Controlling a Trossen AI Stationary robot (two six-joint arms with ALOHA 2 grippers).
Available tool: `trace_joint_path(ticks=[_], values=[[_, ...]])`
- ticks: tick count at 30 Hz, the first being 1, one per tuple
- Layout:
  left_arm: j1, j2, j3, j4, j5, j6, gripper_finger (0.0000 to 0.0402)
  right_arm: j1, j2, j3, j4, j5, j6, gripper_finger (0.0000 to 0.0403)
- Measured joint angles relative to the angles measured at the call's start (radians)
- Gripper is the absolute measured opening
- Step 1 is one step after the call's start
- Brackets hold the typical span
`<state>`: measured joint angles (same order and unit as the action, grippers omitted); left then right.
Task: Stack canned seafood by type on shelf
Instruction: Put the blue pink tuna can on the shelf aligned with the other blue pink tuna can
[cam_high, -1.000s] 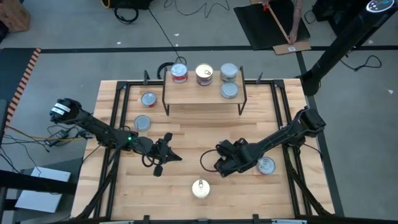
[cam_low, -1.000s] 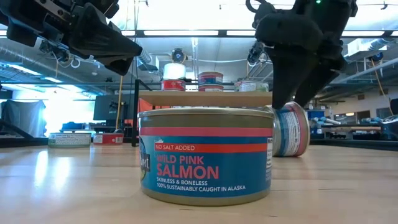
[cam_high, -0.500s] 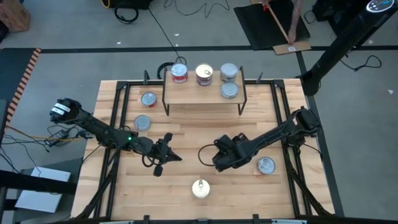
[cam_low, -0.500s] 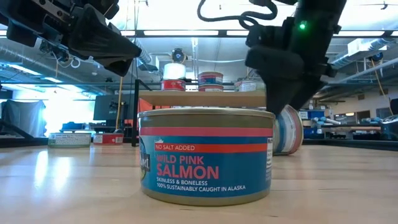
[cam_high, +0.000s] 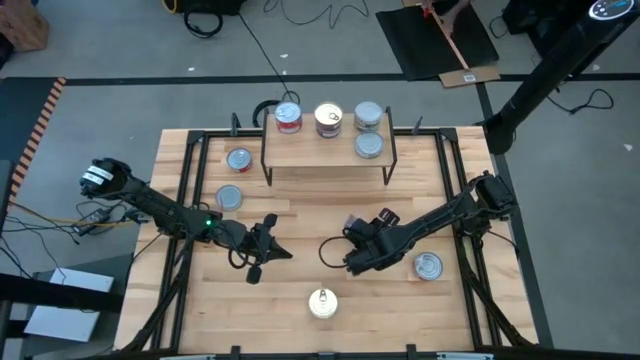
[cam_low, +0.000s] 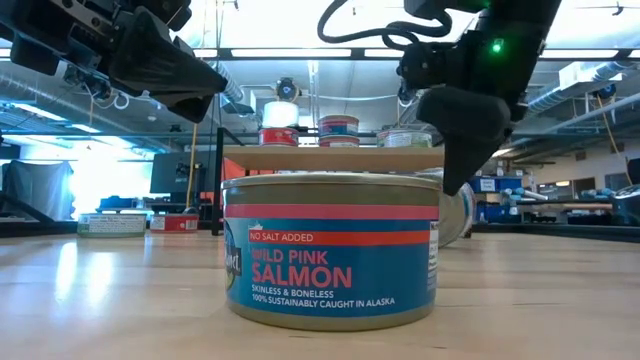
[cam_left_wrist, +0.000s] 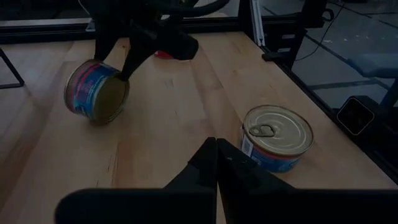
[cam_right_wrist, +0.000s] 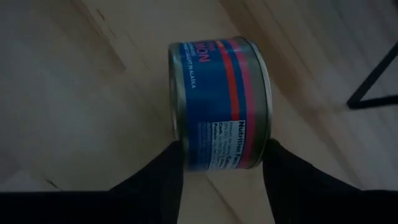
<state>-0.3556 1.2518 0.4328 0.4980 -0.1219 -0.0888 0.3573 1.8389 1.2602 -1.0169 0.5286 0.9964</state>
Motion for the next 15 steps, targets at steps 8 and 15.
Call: trace_joint_path(ticks=[8, 15], values=[[0.0, 0.0, 0.0, -0.002, -0.004, 0.001, 0.0007, 0.0, 0.0, 0.093, -0.015, 0.036, -0.23, 0.013], [0.0, 0.0, 0.0, -0.003, -0.004, -0.001, 0.0007, -0.005, -0.001, 0.217, -0.038, 0.065, -0.361, 0.0076]])
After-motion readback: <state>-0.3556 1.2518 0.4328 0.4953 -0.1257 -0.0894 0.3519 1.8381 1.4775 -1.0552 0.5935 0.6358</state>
